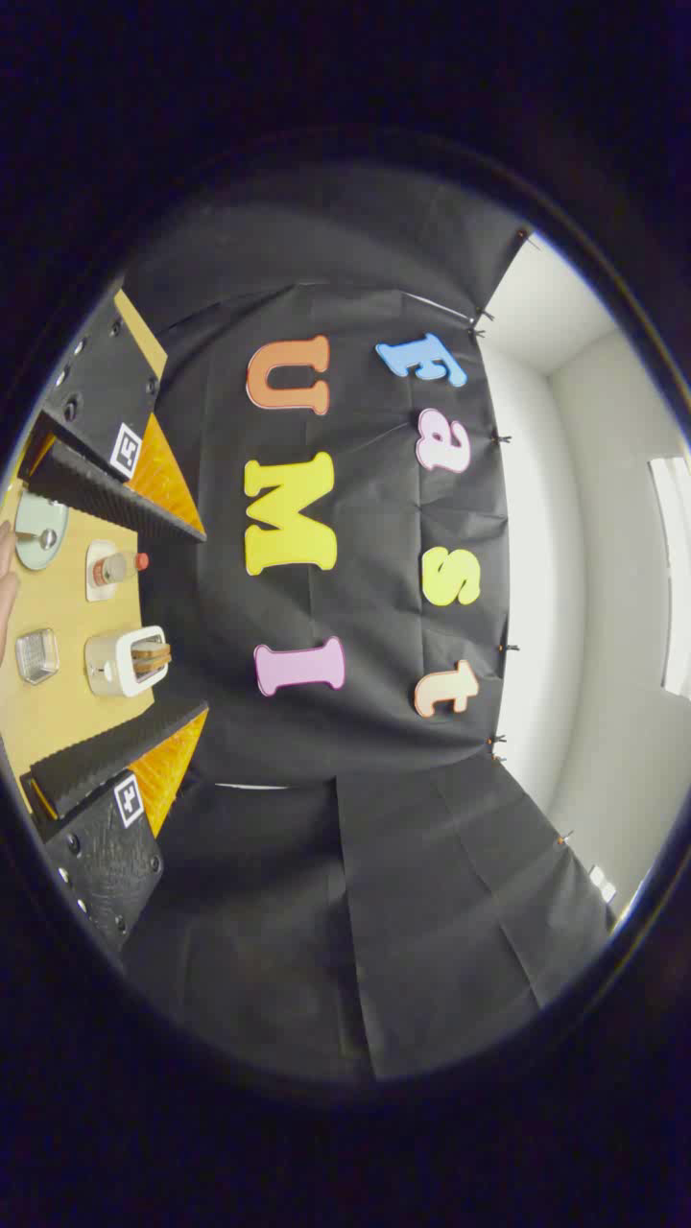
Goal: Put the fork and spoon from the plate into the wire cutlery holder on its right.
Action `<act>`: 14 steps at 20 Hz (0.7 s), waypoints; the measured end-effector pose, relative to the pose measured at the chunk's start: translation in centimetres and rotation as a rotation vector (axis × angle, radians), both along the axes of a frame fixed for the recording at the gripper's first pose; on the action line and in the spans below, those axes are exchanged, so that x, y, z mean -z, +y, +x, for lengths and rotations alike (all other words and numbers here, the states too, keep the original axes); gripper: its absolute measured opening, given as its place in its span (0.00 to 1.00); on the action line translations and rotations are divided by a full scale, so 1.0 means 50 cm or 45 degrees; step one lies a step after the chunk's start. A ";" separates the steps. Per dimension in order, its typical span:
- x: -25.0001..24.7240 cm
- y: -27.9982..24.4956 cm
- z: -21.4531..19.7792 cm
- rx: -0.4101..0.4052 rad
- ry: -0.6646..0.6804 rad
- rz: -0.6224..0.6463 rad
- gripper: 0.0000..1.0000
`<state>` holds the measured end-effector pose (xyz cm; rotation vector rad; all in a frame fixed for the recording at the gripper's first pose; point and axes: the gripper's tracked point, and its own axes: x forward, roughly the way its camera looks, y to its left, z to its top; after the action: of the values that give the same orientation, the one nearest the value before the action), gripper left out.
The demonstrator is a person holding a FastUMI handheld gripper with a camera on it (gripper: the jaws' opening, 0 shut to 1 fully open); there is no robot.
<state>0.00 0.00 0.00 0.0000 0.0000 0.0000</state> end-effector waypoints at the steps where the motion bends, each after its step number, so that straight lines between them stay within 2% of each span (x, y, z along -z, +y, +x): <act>1: 0.007 0.002 0.002 -0.006 0.010 0.003 0.95; 8: 0.003 0.018 0.021 -0.065 0.035 -0.044 0.95; 14: 0.041 0.025 0.052 -0.103 0.101 -0.043 0.95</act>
<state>2.61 1.27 -2.06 -0.0338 0.0792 0.0809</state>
